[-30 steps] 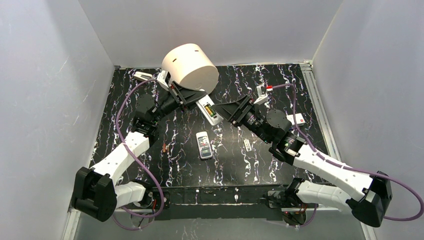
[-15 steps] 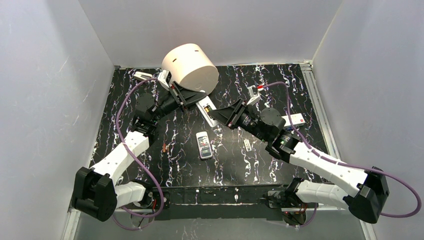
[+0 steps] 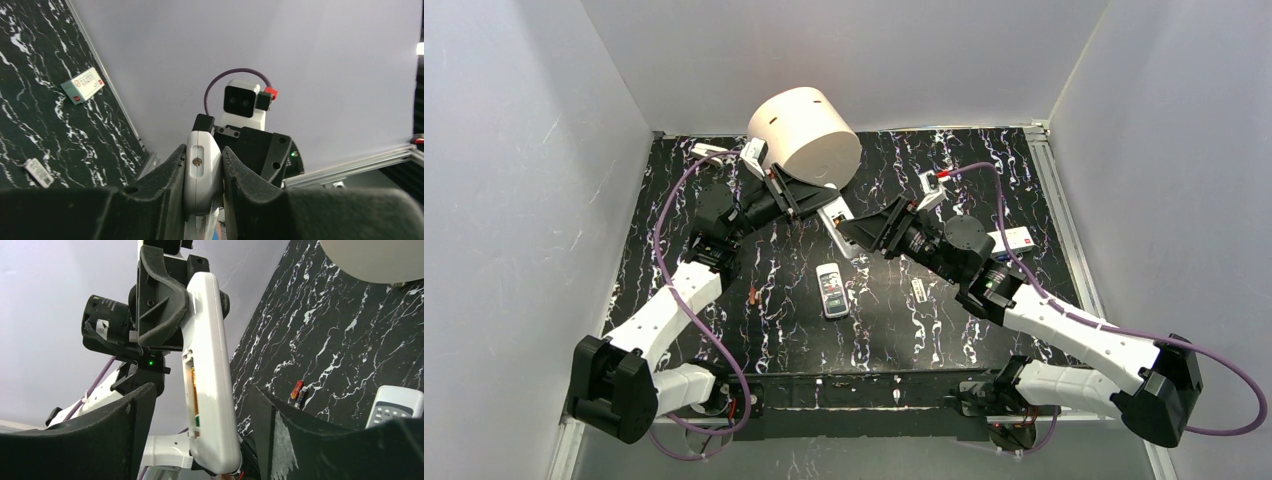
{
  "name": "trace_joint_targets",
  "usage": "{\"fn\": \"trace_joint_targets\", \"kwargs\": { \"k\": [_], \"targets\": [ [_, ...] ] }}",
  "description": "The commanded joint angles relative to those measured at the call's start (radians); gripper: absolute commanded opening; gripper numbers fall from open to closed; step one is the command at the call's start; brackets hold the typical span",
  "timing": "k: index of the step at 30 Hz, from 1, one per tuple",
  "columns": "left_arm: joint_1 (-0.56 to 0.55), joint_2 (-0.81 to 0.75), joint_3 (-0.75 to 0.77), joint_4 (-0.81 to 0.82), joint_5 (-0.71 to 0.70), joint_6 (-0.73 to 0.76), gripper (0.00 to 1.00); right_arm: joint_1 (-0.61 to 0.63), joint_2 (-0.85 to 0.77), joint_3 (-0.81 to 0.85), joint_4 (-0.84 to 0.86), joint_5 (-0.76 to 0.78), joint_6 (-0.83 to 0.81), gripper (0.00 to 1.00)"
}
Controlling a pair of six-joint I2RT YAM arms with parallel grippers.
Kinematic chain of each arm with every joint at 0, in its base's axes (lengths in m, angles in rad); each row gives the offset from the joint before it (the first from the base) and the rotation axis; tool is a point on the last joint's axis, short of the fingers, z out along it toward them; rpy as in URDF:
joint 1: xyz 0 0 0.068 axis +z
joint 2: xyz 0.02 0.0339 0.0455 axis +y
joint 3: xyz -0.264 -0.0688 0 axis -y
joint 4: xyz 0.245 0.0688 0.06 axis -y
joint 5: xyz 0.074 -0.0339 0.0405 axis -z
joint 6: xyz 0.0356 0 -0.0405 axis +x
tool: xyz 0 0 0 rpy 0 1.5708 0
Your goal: Load the batteries into the remote control
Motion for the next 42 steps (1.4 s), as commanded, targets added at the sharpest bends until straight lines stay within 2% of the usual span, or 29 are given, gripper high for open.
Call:
{"fn": "trace_joint_targets", "kwargs": {
  "k": [1,9,14,20,24,31,37,42],
  "targets": [
    [0.010,-0.059,0.015,-0.039,0.032,0.189,0.00,-0.010,-0.055,0.005,-0.013,0.027,-0.053,0.77],
    [0.013,-0.138,-0.062,-0.096,0.082,0.433,0.00,-0.013,-0.121,0.056,-0.265,0.184,-0.221,0.78],
    [0.014,-0.183,-0.067,-0.232,0.068,0.556,0.00,-0.012,-0.104,0.109,-0.449,0.271,-0.345,0.77],
    [0.014,-0.250,-0.096,-0.443,-0.108,0.659,0.00,-0.022,0.054,0.217,-0.863,0.533,-0.377,0.77],
    [0.015,-0.294,-0.136,-0.530,-0.223,0.663,0.00,-0.085,0.216,0.213,-1.019,0.500,-0.394,0.77],
    [0.014,-0.310,-0.177,-0.554,-0.235,0.645,0.00,-0.146,0.364,0.119,-0.945,0.419,-0.433,0.76],
    [0.014,-0.309,-0.174,-0.560,-0.239,0.654,0.00,-0.213,0.462,0.126,-0.865,0.345,-0.529,0.74],
    [0.014,-0.311,-0.176,-0.564,-0.238,0.661,0.00,-0.225,0.567,0.170,-0.870,0.280,-0.633,0.74]
  ]
}}
